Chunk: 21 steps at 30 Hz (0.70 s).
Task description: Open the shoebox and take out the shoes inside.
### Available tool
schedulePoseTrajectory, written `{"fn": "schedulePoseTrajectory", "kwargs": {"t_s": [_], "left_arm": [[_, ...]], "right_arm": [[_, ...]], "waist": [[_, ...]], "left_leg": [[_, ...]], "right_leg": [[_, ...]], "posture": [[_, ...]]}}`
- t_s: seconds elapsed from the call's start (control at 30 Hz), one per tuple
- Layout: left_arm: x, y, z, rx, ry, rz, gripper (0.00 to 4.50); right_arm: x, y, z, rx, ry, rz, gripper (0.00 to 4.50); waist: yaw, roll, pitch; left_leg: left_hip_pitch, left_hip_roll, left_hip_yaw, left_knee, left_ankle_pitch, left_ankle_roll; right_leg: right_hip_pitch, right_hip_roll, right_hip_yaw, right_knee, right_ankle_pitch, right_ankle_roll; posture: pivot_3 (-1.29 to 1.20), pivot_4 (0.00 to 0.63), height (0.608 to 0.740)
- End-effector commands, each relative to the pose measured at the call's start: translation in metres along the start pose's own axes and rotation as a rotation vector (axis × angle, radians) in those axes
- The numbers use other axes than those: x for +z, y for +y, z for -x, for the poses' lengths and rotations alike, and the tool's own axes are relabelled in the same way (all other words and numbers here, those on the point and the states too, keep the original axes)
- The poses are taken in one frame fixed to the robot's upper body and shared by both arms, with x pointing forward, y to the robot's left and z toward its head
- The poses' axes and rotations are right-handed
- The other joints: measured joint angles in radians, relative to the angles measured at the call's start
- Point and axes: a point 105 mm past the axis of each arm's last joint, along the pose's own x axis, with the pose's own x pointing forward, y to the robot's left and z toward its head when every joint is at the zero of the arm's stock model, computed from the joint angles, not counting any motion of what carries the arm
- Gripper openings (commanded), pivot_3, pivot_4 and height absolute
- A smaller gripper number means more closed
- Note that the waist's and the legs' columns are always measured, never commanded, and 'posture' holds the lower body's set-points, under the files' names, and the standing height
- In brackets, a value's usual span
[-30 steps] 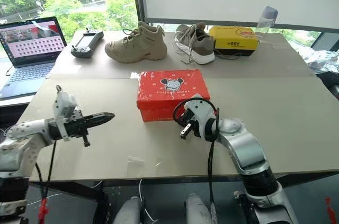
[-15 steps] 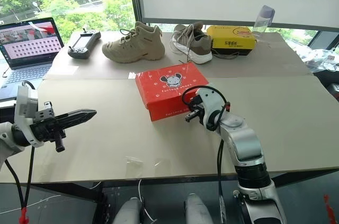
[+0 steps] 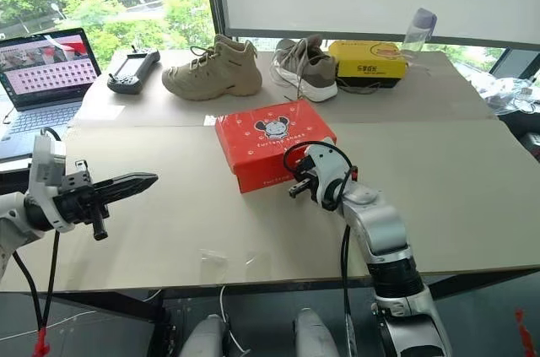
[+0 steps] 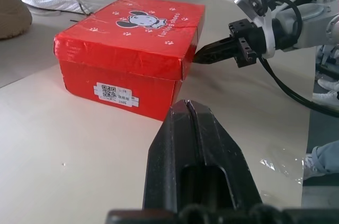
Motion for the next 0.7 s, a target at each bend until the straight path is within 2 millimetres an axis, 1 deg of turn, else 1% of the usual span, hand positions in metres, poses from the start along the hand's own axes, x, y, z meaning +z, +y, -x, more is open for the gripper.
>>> {"fn": "schedulePoseTrajectory", "kwargs": {"t_s": [0.03, 0.1, 0.17, 0.3, 0.37, 0.4, 0.43, 0.5, 0.53, 0.57, 0.6, 0.63, 0.67, 0.7], "left_arm": [[0.01, 0.0, -0.002, -0.002, -0.011, -0.053, 0.0], [0.009, 0.0, -0.004, -0.005, -0.013, -0.052, 0.0], [0.009, 0.0, -0.005, -0.006, -0.014, -0.052, 0.0], [0.008, 0.0, -0.007, -0.005, -0.018, -0.052, 0.0], [0.007, 0.0, -0.009, -0.006, -0.02, -0.051, 0.0], [0.006, 0.0, -0.01, -0.008, -0.02, -0.05, 0.0], [0.006, 0.0, -0.011, -0.01, -0.02, -0.049, 0.0], [0.004, 0.001, -0.014, -0.021, -0.02, -0.043, 0.0], [0.004, 0.001, -0.016, -0.028, -0.019, -0.042, 0.0], [0.003, 0.001, -0.019, -0.035, -0.018, -0.041, 0.0], [0.003, 0.001, -0.021, -0.039, -0.021, -0.04, 0.0], [0.003, 0.001, -0.022, -0.043, -0.024, -0.038, 0.0], [0.003, 0.001, -0.024, -0.045, -0.025, -0.039, 0.0], [0.003, 0.0, -0.024, -0.047, -0.026, -0.039, 0.0]], "right_arm": [[0.047, -0.009, -0.001, -0.041, -0.155, 0.052, 0.02], [0.063, -0.011, -0.003, -0.04, -0.191, 0.059, 0.02], [0.073, -0.011, -0.004, -0.031, -0.211, 0.077, 0.02], [0.102, -0.004, -0.011, 0.016, -0.261, 0.131, 0.02], [0.125, 0.001, -0.02, 0.04, -0.287, 0.187, 0.02], [0.14, 0.003, -0.026, 0.04, -0.3, 0.225, 0.02], [0.149, 0.004, -0.03, 0.039, -0.308, 0.252, 0.02], [0.185, 0.005, -0.043, 0.003, -0.346, 0.298, 0.02], [0.212, 0.005, -0.047, -0.045, -0.391, 0.315, 0.02], [0.238, 0.004, -0.047, -0.089, -0.452, 0.298, 0.02], [0.254, 0.003, -0.044, -0.115, -0.504, 0.251, 0.02], [0.263, 0.0, -0.043, -0.131, -0.539, 0.202, 0.02], [0.264, -0.003, -0.043, -0.142, -0.547, 0.174, 0.02], [0.261, -0.006, -0.045, -0.146, -0.539, 0.17, 0.02]], "waist": [[0.001, 0.0, 0.0], [0.001, 0.0, 0.0], [0.002, 0.0, 0.0], [0.002, 0.0, 0.0], [-0.001, 0.001, 0.0], [-0.004, 0.001, 0.0], [-0.007, 0.001, 0.0], [-0.014, 0.001, 0.001], [-0.017, 0.001, 0.001], [-0.025, 0.003, 0.004], [-0.027, 0.004, 0.005], [-0.027, 0.003, 0.004], [-0.025, 0.003, 0.004], [-0.022, 0.001, 0.003]], "left_leg": [[0.0, 0.0, 0.0, 0.0, 0.0, 0.0], [0.0, 0.0, 0.0, 0.0, 0.0, 0.0], [0.0, 0.0, 0.0, 0.0, 0.0, 0.0], [0.0, 0.0, 0.0, -0.001, 0.0, 0.0], [0.0, 0.0, 0.0, -0.001, 0.0, 0.0], [0.0, 0.0, 0.0, -0.001, 0.0, 0.0], [0.0, 0.0, 0.0, 0.0, 0.0, 0.0], [0.0, 0.0, 0.0, -0.001, 0.0, 0.0], [0.0, 0.0, 0.0, -0.002, 0.0, 0.0], [0.0, 0.0, 0.0, -0.002, 0.0, 0.0], [-0.001, 0.0, 0.0, -0.002, 0.0, 0.0], [-0.004, 0.0, 0.0, -0.004, 0.0, 0.0], [-0.005, 0.0, -0.001, -0.004, 0.0, 0.0], [-0.005, 0.0, -0.001, -0.007, 0.0, 0.0]], "right_leg": [[0.0, 0.0, 0.0, 0.0, 0.0, 0.0], [0.0, 0.0, 0.0, 0.0, 0.0, 0.0], [0.0, 0.0, 0.0, 0.0, 0.0, 0.001], [0.0, 0.0, 0.0, 0.0, 0.001, 0.002], [0.0, 0.0, 0.0, 0.0, 0.002, 0.003], [-0.001, 0.0, 0.0, 0.0, 0.002, 0.002], [-0.001, 0.0, 0.0, 0.0, 0.002, 0.002], [-0.002, 0.0, 0.0, 0.0, 0.003, 0.004], [-0.002, 0.0, 0.0, 0.0, 0.004, 0.005], [-0.002, 0.0, 0.0, 0.0, 0.004, 0.005], [-0.003, 0.0, 0.0, 0.001, 0.004, 0.005], [-0.007, 0.0, 0.0, 0.0, 0.005, 0.004], [-0.007, 0.001, -0.001, 0.001, 0.005, 0.003], [-0.007, 0.0, -0.001, 0.0, 0.005, 0.0]], "posture": [[0.0, 0.15, 0.712], [0.0, 0.15, 0.712], [0.0, 0.15, 0.712], [0.0, 0.15, 0.712], [0.0, 0.15, 0.712], [0.0, 0.15, 0.712], [0.0, 0.15, 0.712], [0.0, 0.15, 0.712], [0.0, 0.15, 0.712], [0.0, 0.15, 0.712], [0.0, 0.15, 0.712], [0.0, 0.15, 0.712], [0.0, 0.15, 0.712], [0.0, 0.15, 0.712]]}}
